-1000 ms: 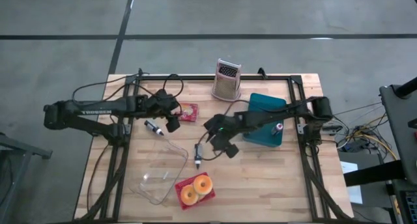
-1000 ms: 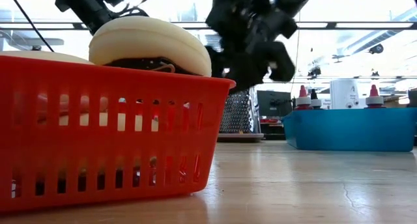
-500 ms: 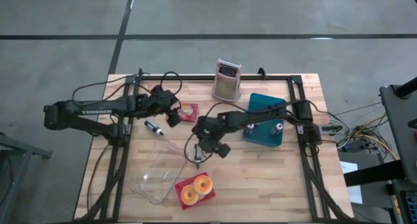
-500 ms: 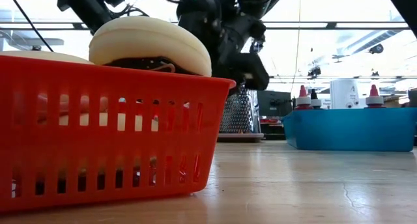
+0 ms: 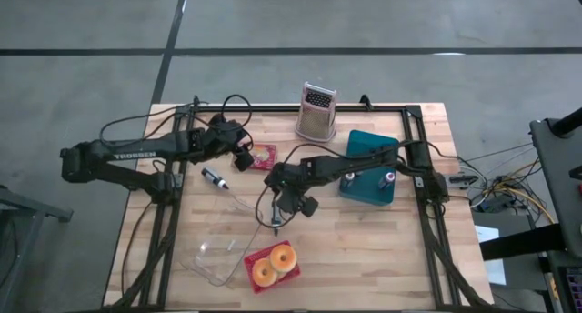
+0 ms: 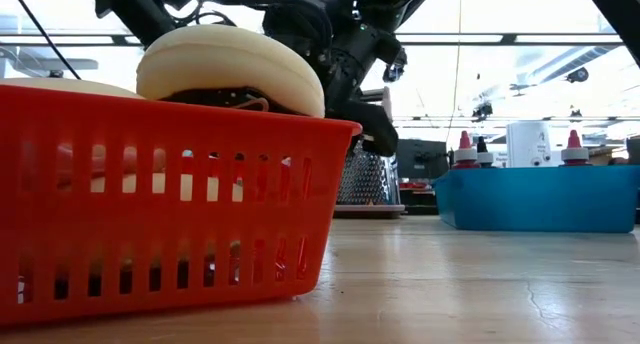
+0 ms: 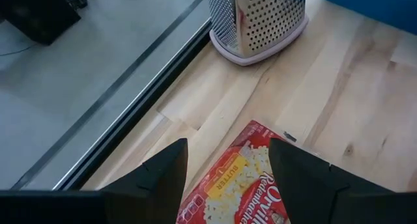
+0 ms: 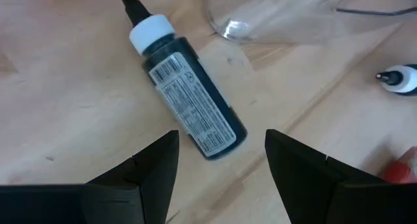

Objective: Pick & Place Food Item
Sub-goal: Put the right black food coloring bottle into the blue bin

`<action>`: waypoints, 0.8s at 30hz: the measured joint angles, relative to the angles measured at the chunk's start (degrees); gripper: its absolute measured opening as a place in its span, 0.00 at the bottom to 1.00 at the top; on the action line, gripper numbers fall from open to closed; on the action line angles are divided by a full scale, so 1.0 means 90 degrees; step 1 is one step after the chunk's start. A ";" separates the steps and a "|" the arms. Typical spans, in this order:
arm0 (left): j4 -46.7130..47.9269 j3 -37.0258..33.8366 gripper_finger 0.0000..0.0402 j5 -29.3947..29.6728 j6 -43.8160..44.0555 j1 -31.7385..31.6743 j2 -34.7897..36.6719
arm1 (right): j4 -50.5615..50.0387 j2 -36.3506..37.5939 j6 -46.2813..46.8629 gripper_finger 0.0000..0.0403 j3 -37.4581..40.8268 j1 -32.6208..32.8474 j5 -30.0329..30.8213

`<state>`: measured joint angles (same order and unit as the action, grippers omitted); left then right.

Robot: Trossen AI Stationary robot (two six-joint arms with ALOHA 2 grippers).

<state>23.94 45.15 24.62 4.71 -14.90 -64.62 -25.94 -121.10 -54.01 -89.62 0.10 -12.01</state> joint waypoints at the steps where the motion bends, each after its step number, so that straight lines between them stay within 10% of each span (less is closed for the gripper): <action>1: 0.0002 0.0000 0.54 0.0000 -0.0002 -0.0005 0.0000 | 0.0006 -0.0036 -0.0012 0.56 -0.0004 0.0000 0.0002; 24: -0.0216 0.0005 0.54 -0.0015 -0.0170 -0.0007 0.0000 | 0.0339 -0.0306 -0.0618 0.56 -0.0029 0.0061 -0.0451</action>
<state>22.00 45.19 24.49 3.18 -14.96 -64.62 -22.89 -123.85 -59.57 -89.89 0.65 -16.07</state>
